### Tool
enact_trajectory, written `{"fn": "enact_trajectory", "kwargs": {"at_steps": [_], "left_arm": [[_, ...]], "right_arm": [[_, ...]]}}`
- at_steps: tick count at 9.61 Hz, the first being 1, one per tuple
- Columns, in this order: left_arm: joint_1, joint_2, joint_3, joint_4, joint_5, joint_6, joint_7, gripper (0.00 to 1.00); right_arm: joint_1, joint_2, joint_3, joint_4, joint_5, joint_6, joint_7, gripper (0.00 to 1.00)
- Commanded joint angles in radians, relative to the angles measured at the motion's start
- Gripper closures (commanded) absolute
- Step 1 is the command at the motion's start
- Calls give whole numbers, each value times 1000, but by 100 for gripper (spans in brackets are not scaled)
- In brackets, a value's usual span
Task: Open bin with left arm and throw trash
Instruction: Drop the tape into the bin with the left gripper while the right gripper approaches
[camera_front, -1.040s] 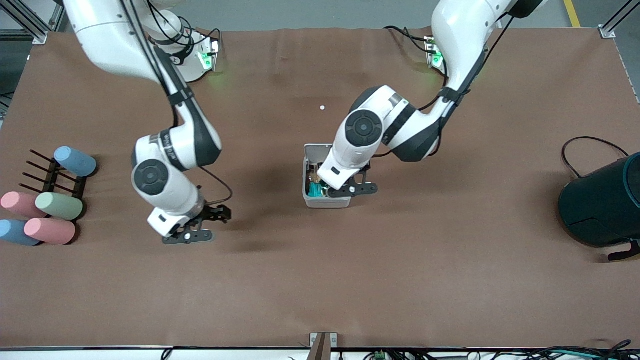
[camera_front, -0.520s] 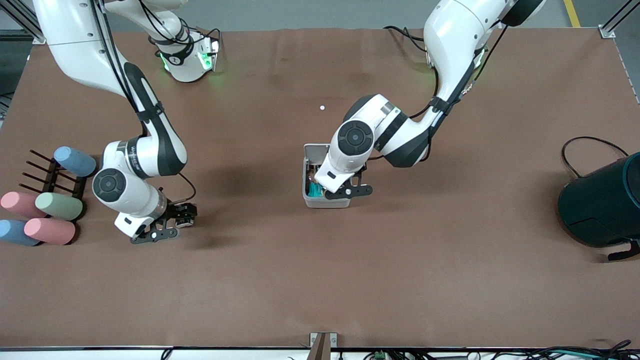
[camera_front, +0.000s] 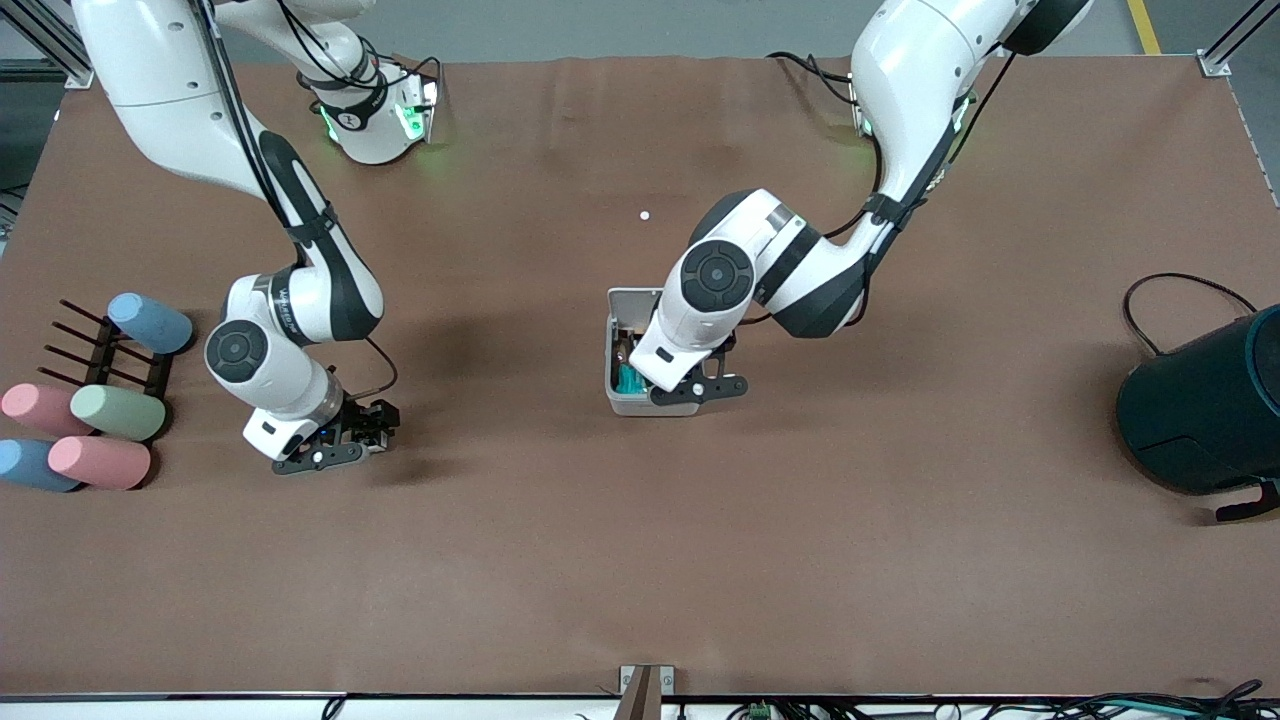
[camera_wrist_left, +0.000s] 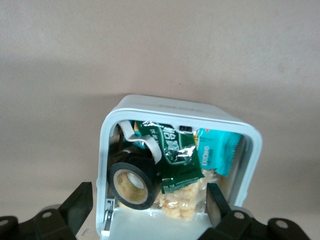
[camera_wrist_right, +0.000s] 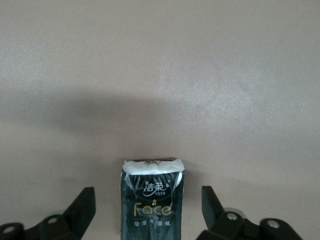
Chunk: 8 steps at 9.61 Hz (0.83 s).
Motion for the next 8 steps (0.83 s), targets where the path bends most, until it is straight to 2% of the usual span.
{"fn": "enact_trajectory", "kwargs": {"at_steps": [1,5,8], "left_arm": [[17,-37,4,22,1,-33,-1,0],[151,-219,2,15,11,-287,109,0],[325,-390,1,10,9,-479,308,0]], "right_arm": [[-49,-10,20,-23,-21,19,-4,21],[-44,28,20,-22,-19,58,0,22],[-34,28,23,-20,-11,56,11,23]]}}
